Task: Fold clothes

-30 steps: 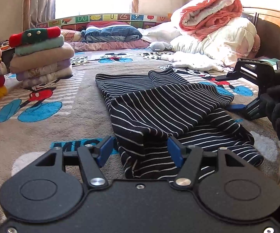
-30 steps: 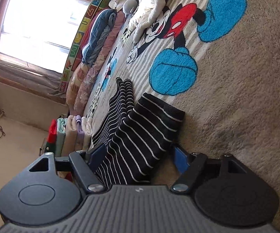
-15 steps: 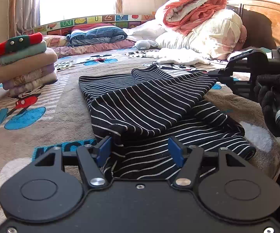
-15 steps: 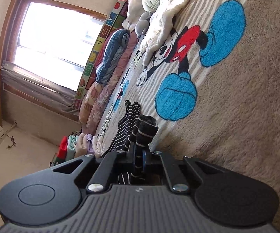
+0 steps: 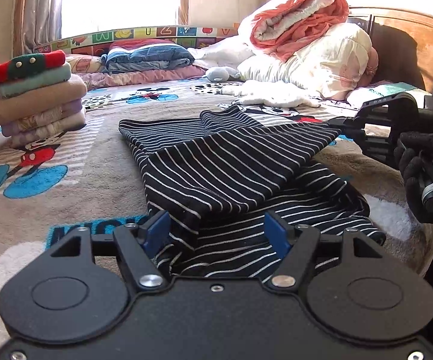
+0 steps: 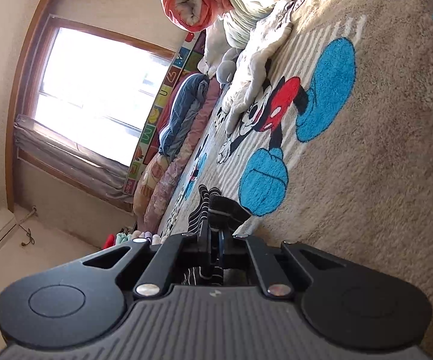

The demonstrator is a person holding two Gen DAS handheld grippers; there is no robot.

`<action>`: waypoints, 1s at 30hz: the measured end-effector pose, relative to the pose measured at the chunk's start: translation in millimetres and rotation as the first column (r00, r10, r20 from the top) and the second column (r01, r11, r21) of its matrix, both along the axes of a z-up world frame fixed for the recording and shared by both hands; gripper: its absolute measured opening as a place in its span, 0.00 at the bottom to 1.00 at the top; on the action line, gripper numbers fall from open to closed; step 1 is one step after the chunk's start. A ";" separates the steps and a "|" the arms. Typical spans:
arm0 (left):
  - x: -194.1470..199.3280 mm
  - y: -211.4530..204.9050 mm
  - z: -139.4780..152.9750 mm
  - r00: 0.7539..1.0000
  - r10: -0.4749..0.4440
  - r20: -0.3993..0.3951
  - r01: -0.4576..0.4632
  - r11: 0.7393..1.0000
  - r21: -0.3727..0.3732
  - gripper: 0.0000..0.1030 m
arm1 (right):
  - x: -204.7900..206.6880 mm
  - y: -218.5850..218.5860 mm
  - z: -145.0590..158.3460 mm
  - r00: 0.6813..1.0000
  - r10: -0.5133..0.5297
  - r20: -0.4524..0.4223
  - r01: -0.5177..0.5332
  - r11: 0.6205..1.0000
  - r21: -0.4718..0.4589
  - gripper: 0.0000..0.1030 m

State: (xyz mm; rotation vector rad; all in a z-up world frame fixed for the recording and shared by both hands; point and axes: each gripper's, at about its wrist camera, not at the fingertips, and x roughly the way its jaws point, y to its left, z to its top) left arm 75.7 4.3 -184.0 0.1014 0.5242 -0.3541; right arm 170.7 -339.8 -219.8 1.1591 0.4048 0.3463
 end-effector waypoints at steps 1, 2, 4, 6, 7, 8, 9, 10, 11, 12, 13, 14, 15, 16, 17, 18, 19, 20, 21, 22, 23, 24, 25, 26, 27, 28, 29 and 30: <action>1.4 -1.0 -2.2 1.000 -0.001 -0.009 0.001 1.000 0.004 0.66 | 1.4 0.6 1.3 1.000 0.010 0.011 -0.010 1.000 0.004 0.07; 2.8 -2.0 -4.4 1.000 -0.001 -0.018 0.001 1.000 0.009 0.67 | 2.8 1.3 2.7 1.000 0.020 0.023 -0.021 1.000 0.007 0.07; 5.4 -3.9 -8.7 0.999 -0.002 -0.035 0.003 1.000 0.017 0.70 | 5.6 2.5 5.4 0.998 0.041 0.046 -0.041 0.999 0.014 0.07; 4.8 -4.4 -8.0 0.999 0.001 -0.037 0.000 1.000 0.016 0.70 | 7.9 4.1 11.0 0.995 0.058 0.078 -0.061 0.998 0.025 0.07; 4.8 -3.5 -7.6 0.999 0.002 -0.041 -0.001 1.000 0.010 0.70 | 8.1 5.6 19.6 0.992 0.062 0.112 -0.067 0.997 0.039 0.07; 4.3 -2.1 -8.0 0.999 0.003 -0.042 -0.002 1.000 0.003 0.70 | 8.6 7.1 28.5 0.988 0.068 0.140 -0.074 0.996 0.042 0.07; 4.0 -1.9 -8.3 0.999 0.004 -0.041 -0.004 1.000 0.002 0.70 | 9.8 8.7 37.8 0.984 0.077 0.160 -0.082 0.996 0.030 0.07; 3.4 -2.3 -8.3 0.999 0.005 -0.039 -0.005 1.000 0.004 0.71 | 10.9 10.6 46.9 0.980 0.085 0.181 -0.091 0.996 0.021 0.06; 2.9 -2.7 -8.4 0.999 0.006 -0.038 -0.006 1.000 0.006 0.71 | 12.0 12.7 55.8 0.975 0.094 0.201 -0.099 0.995 0.017 0.07; 2.7 -2.8 -8.5 0.999 0.007 -0.037 -0.007 1.000 0.006 0.71 | 12.7 14.4 64.3 0.970 0.103 0.222 -0.109 0.994 0.016 0.07; 2.5 -2.8 -8.5 0.999 0.008 -0.037 -0.008 1.000 0.006 0.71 | 12.6 15.6 72.3 0.963 0.113 0.243 -0.122 0.992 0.021 0.07; 2.6 -2.5 -8.5 0.999 0.009 -0.036 -0.008 1.000 0.005 0.71 | 12.5 16.9 80.4 0.956 0.124 0.265 -0.135 0.990 0.026 0.07; 2.7 -2.2 -8.5 0.999 0.009 -0.036 -0.009 1.000 0.004 0.71 | 12.0 17.2 86.6 0.951 0.128 0.280 -0.142 0.989 0.029 0.06; 2.8 -2.0 -8.5 0.999 0.009 -0.037 -0.009 1.000 0.003 0.71 | 10.9 16.2 90.5 0.950 0.125 0.286 -0.140 0.990 0.031 0.06; 2.9 -1.7 -8.5 0.999 0.009 -0.037 -0.009 1.000 0.003 0.71 | 9.9 13.5 91.6 0.953 0.114 0.280 -0.129 0.991 0.035 0.06; 2.9 -1.5 -8.5 0.999 0.009 -0.038 -0.009 1.000 0.002 0.71 | 9.6 8.4 85.7 0.966 0.090 0.241 -0.098 0.995 0.025 0.06; 2.8 -1.0 -8.6 0.999 0.009 -0.038 -0.009 1.000 0.001 0.71 | 9.9 3.2 75.2 0.982 0.063 0.178 -0.062 0.998 -0.011 0.06; 2.8 -0.5 -8.7 0.999 0.009 -0.039 -0.009 1.000 0.001 0.72 | 10.9 -1.5 58.0 0.994 0.044 0.101 -0.041 0.999 -0.025 0.06; 2.6 -0.6 -8.6 0.999 0.009 -0.038 -0.008 1.000 0.003 0.72 | 12.9 -5.6 31.2 0.999 0.040 0.006 -0.040 0.999 -0.003 0.06; 2.5 -0.8 -8.6 0.999 0.008 -0.037 -0.008 1.000 0.005 0.72 | 14.1 -8.8 4.1 0.995 0.040 -0.093 -0.039 0.999 0.012 0.07; 2.3 -1.2 -8.6 0.999 0.010 -0.037 -0.009 1.000 0.008 0.72 | 13.1 -10.0 -19.7 0.983 0.042 -0.176 -0.041 0.999 0.010 0.06; 1.9 -1.6 -7.9 0.999 0.014 -0.037 -0.013 1.000 0.009 0.72 | 11.7 -8.3 -28.2 0.980 0.044 -0.193 -0.046 0.999 -0.006 0.01; 1.5 -2.0 -7.3 0.999 0.017 -0.037 -0.017 1.000 0.010 0.72 | 12.1 -4.2 -22.1 0.987 0.050 -0.152 -0.054 0.998 -0.025 0.07; 1.0 -2.4 -6.6 0.999 0.021 -0.037 -0.021 1.000 0.012 0.72 | 12.6 -0.4 -17.7 0.991 0.058 -0.118 -0.063 0.997 -0.039 0.07; -0.4 -2.8 -5.0 0.999 0.026 -0.037 -0.025 1.000 0.012 0.72 | 13.4 3.1 -15.7 0.993 0.070 -0.093 -0.075 0.996 -0.048 0.07; -1.8 -3.4 -3.0 0.999 0.031 -0.041 -0.031 0.999 0.014 0.72 | 13.7 5.0 -16.4 0.993 0.077 -0.087 -0.082 0.995 -0.054 0.07; -3.5 -3.4 0.8 0.998 0.038 -0.045 -0.038 0.999 0.009 0.72 | 13.2 4.4 -21.2 0.991 0.078 -0.109 -0.084 0.995 -0.056 0.07; -5.4 -3.3 5.0 0.998 0.044 -0.049 -0.044 0.999 0.002 0.72 | 12.5 3.4 -24.4 0.990 0.077 -0.119 -0.083 0.995 -0.050 0.07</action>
